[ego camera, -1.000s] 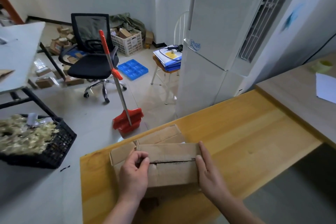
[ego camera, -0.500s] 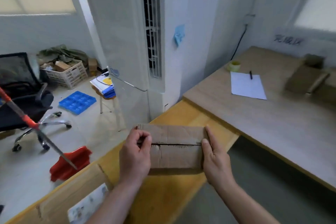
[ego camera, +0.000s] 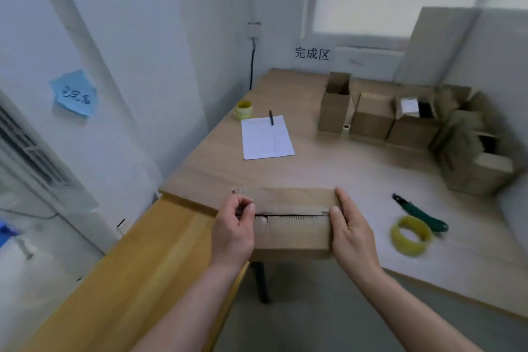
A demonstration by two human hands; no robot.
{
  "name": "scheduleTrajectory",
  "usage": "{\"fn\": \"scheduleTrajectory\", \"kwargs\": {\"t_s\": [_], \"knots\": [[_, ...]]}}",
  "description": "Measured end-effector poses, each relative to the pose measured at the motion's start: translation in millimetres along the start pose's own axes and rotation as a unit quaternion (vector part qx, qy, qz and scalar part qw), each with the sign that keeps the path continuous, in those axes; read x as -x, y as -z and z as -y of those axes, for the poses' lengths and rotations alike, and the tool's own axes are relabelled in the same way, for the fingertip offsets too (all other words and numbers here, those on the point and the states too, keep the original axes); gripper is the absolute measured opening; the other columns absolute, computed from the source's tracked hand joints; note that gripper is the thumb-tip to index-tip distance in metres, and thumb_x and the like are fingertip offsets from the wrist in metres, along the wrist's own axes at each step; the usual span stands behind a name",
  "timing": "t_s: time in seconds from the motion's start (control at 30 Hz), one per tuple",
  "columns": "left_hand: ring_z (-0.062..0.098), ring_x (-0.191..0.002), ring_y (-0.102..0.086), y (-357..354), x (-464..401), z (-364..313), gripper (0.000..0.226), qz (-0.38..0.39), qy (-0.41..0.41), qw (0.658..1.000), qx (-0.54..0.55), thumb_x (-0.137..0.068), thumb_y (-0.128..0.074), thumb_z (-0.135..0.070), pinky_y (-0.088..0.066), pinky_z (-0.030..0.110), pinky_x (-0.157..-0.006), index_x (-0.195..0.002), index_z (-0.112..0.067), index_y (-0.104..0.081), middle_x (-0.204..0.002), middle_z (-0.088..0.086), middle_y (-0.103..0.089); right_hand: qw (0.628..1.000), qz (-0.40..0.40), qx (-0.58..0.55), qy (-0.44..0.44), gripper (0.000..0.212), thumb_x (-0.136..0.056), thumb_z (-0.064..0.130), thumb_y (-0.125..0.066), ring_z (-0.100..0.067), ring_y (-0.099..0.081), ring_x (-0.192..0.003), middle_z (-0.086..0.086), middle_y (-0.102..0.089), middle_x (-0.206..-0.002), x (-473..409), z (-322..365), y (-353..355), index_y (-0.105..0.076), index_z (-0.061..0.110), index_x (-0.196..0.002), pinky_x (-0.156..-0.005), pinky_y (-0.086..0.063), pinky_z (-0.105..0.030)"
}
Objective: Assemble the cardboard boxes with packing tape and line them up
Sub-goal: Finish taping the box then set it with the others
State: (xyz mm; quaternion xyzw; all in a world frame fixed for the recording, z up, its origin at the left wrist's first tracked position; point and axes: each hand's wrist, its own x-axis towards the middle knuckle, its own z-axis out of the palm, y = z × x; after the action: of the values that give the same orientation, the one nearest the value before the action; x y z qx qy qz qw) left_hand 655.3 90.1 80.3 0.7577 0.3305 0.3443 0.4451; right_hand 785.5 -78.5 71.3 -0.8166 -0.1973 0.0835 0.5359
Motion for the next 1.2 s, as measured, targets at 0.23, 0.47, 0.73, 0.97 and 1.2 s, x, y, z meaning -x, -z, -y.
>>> {"fn": "scheduleTrajectory", "kwargs": {"t_s": [0.23, 0.47, 0.73, 0.97, 1.2], "knots": [[0.002, -0.072, -0.057, -105.9, -77.7, 27.0, 0.012, 0.096, 0.028, 0.995, 0.013, -0.091, -0.060, -0.009, -0.040, 0.009, -0.063, -0.083, -0.018, -0.060, -0.076, -0.006, -0.063, 0.997, -0.031, 0.039, -0.055, 0.047, -0.105, 0.030, -0.042, -0.003, -0.036, -0.132, 0.020, -0.038, -0.145, -86.5, -49.8, 14.1, -0.034, 0.033, -0.151, -0.109, -0.025, -0.021], [0.008, -0.074, -0.057, -178.7, -136.5, 68.8, 0.015, 0.194, 0.060, 0.979, -0.033, -0.095, -0.055, -0.017, -0.043, 0.024, -0.063, -0.082, -0.025, -0.053, -0.076, -0.011, -0.059, 0.981, -0.053, 0.110, -0.151, 0.047, -0.105, 0.029, -0.041, -0.016, -0.040, -0.138, 0.008, -0.041, -0.153, -152.4, -94.9, -2.6, -0.036, 0.029, -0.151, -0.107, -0.027, -0.022], [0.014, -0.080, -0.057, -220.8, -182.7, 66.8, 0.010, 0.220, -0.005, 0.974, -0.054, -0.092, -0.051, -0.020, -0.049, 0.043, -0.073, -0.083, -0.024, -0.047, -0.084, -0.009, -0.056, 0.978, -0.059, 0.110, -0.169, 0.045, -0.105, 0.030, -0.037, -0.011, -0.043, -0.127, 0.007, -0.041, -0.149, -198.7, -106.5, 3.7, -0.030, 0.030, -0.150, -0.103, -0.032, -0.026], [0.043, -0.138, -0.036, -241.7, -166.0, 40.9, 0.041, 0.253, -0.272, 0.840, -0.395, -0.086, -0.037, -0.058, -0.041, 0.063, -0.096, -0.096, -0.025, -0.059, -0.152, 0.008, -0.041, 0.979, -0.066, 0.113, -0.157, 0.043, -0.105, 0.030, -0.037, -0.017, -0.052, -0.111, 0.004, -0.049, -0.131, -203.7, -109.7, 2.3, -0.031, 0.030, -0.147, -0.092, -0.041, -0.031], [0.039, -0.128, -0.050, -243.5, -153.2, 35.7, 0.035, 0.256, -0.275, 0.832, -0.408, -0.087, -0.040, -0.055, -0.044, 0.065, -0.093, -0.101, -0.030, -0.061, -0.138, 0.005, -0.055, 0.989, -0.012, 0.070, -0.126, 0.042, -0.106, 0.034, -0.032, -0.011, -0.054, -0.101, 0.000, -0.049, -0.129, -201.7, -108.0, 13.3, -0.026, 0.033, -0.147, -0.083, -0.048, -0.030]]}}
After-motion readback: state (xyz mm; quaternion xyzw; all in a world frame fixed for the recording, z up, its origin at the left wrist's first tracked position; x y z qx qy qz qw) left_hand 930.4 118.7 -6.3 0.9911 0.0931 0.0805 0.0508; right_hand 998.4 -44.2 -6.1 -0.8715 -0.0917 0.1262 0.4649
